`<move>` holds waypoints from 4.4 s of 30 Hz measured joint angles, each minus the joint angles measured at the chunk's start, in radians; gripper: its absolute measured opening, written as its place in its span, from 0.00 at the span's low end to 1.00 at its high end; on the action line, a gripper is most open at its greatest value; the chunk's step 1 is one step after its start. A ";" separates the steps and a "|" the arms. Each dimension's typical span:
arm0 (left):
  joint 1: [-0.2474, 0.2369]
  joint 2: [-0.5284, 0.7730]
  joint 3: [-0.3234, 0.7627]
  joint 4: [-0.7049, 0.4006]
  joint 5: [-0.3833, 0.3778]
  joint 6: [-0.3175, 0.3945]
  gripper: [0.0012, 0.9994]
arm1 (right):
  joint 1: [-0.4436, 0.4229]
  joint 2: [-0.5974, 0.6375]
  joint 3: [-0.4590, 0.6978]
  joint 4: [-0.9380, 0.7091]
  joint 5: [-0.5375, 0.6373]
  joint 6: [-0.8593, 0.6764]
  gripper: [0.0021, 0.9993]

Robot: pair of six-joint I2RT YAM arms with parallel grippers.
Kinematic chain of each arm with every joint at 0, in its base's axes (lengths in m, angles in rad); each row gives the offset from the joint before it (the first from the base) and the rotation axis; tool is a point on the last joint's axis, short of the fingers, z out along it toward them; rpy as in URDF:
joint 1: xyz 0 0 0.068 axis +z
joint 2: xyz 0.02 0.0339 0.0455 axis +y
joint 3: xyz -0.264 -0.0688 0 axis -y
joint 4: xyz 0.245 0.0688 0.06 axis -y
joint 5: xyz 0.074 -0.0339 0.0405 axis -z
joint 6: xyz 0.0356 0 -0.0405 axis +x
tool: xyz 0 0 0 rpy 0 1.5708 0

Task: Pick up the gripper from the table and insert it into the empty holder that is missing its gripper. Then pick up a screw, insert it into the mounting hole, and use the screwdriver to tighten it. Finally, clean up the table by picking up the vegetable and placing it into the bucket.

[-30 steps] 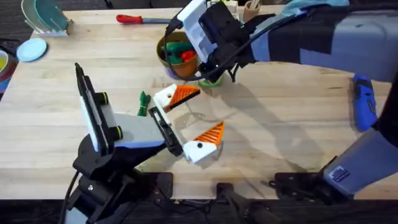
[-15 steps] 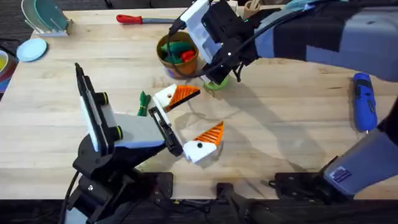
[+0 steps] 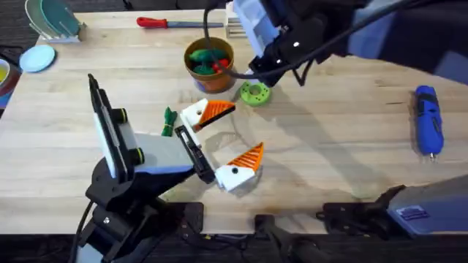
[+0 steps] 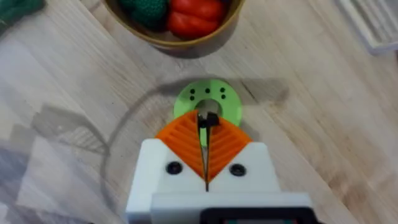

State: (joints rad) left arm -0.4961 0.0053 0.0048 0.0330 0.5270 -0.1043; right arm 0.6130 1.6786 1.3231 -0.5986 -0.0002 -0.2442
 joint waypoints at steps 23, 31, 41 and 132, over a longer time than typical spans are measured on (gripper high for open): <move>0.000 0.000 0.000 0.000 0.000 0.000 0.99 | 0.090 -0.154 0.426 -0.523 -0.026 0.065 0.00; 0.000 0.000 0.000 0.000 0.000 0.000 0.99 | 0.226 -0.125 0.560 -0.604 -0.043 0.126 0.00; 0.000 0.000 0.000 0.000 0.000 0.000 0.99 | 0.393 -0.021 0.571 -0.556 -0.046 0.162 0.00; 0.000 0.000 0.000 -0.007 -0.005 -0.001 0.99 | 0.404 0.118 0.575 -0.580 -0.031 0.136 0.74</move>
State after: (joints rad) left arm -0.4961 0.0053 0.0048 0.0257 0.5217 -0.1051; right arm 1.0172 1.7968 1.8977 -1.1790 -0.0316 -0.1081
